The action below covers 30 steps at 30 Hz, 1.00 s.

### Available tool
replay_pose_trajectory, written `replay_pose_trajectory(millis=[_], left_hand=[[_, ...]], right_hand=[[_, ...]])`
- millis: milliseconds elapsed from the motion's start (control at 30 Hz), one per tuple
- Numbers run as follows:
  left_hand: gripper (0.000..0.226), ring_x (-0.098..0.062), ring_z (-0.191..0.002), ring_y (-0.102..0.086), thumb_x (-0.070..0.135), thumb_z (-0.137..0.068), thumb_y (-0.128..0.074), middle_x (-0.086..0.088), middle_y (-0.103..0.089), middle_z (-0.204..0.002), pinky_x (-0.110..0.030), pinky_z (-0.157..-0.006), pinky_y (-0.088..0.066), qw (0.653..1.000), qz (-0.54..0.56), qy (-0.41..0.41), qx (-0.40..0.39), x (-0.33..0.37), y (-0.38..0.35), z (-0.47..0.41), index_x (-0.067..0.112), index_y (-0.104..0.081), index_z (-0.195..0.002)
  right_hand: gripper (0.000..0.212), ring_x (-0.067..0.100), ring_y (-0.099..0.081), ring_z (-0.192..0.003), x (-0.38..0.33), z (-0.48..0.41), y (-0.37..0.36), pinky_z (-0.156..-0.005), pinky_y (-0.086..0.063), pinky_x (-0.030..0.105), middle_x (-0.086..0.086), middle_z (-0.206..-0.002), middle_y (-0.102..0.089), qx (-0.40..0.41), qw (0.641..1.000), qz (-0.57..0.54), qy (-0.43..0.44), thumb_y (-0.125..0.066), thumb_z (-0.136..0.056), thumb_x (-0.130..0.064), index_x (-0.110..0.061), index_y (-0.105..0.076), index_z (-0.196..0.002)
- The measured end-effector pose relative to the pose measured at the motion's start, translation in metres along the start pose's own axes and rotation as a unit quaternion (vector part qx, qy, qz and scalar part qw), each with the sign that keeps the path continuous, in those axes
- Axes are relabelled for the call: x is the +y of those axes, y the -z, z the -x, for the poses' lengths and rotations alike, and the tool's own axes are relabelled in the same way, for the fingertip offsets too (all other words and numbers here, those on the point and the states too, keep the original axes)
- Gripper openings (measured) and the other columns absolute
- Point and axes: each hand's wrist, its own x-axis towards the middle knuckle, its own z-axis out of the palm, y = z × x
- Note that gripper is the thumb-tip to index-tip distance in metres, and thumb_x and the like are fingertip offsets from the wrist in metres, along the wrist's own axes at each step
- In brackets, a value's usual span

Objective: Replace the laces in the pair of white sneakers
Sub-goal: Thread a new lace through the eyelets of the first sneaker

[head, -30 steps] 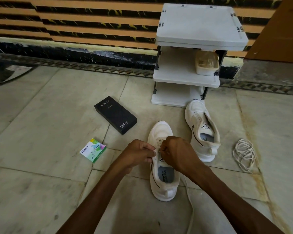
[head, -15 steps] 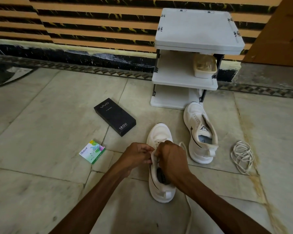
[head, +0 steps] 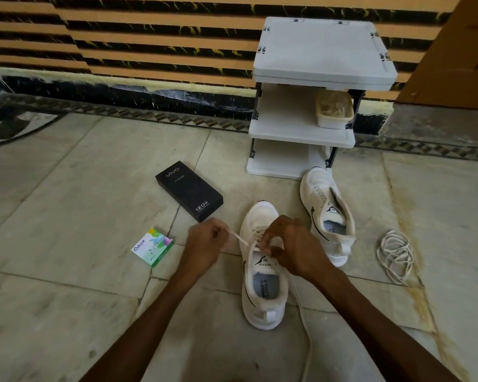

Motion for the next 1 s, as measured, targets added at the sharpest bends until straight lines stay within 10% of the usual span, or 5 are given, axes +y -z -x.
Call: replay_pose_trajectory(millis=[300,467,633,767,1000], left_hand=[[0.013,-0.018,-0.065,-0.066,0.007,-0.101,-0.041,-0.008,-0.066,-0.075,-0.031,-0.065,-0.057,0.879,0.437,0.161,-0.103,0.022,-0.003,-0.017,0.003,-0.054,-0.098],[0.021,-0.008,-0.069,-0.057,0.015,-0.100,-0.044,0.006,-0.059,-0.079,-0.019,-0.065,-0.046,0.996,0.010,-0.071,-0.059,0.023,-0.011,-0.014,0.016,-0.064,-0.095],[0.023,-0.018,-0.100,-0.054,0.030,-0.097,-0.056,-0.004,-0.051,-0.105,-0.029,-0.081,-0.046,0.901,-0.352,-0.202,-0.152,0.016,0.011,-0.019,0.013,-0.069,-0.090],[0.029,-0.005,-0.082,-0.055,0.005,-0.093,-0.057,0.006,-0.054,-0.083,-0.026,-0.077,-0.041,0.985,0.087,-0.069,-0.134,0.024,0.034,-0.016,0.021,-0.066,-0.072],[0.028,-0.006,-0.081,-0.058,0.024,-0.098,-0.044,0.005,-0.059,-0.093,-0.024,-0.086,-0.050,0.594,0.791,-0.014,-0.147,0.087,0.062,-0.003,0.018,-0.064,-0.080]], right_hand=[[0.031,0.012,-0.065,-0.081,-0.017,0.011,-0.014,-0.068,-0.045,0.020,-0.006,-0.088,-0.068,0.036,0.996,-0.025,-0.077,-0.080,-0.069,-0.048,-0.027,-0.068,-0.088],[0.037,0.016,-0.056,-0.076,-0.025,0.020,-0.032,-0.063,-0.035,0.019,0.002,-0.100,-0.061,0.115,0.990,-0.016,-0.083,-0.074,-0.076,-0.031,-0.016,-0.059,-0.107],[0.044,0.010,-0.049,-0.068,-0.017,0.030,-0.034,-0.054,-0.032,0.017,-0.007,-0.094,-0.047,0.177,0.971,-0.100,-0.129,-0.081,-0.069,-0.029,-0.021,-0.046,-0.093],[0.022,-0.002,-0.054,-0.052,-0.012,0.026,-0.032,-0.048,-0.038,0.008,-0.013,-0.059,-0.059,0.149,0.961,-0.153,-0.177,-0.081,-0.066,-0.030,-0.021,-0.062,-0.067],[0.020,0.007,-0.063,-0.052,-0.015,0.022,-0.029,-0.058,-0.056,0.029,-0.004,-0.056,-0.066,0.128,0.957,-0.184,-0.185,-0.083,-0.068,-0.026,-0.016,-0.066,-0.061]])
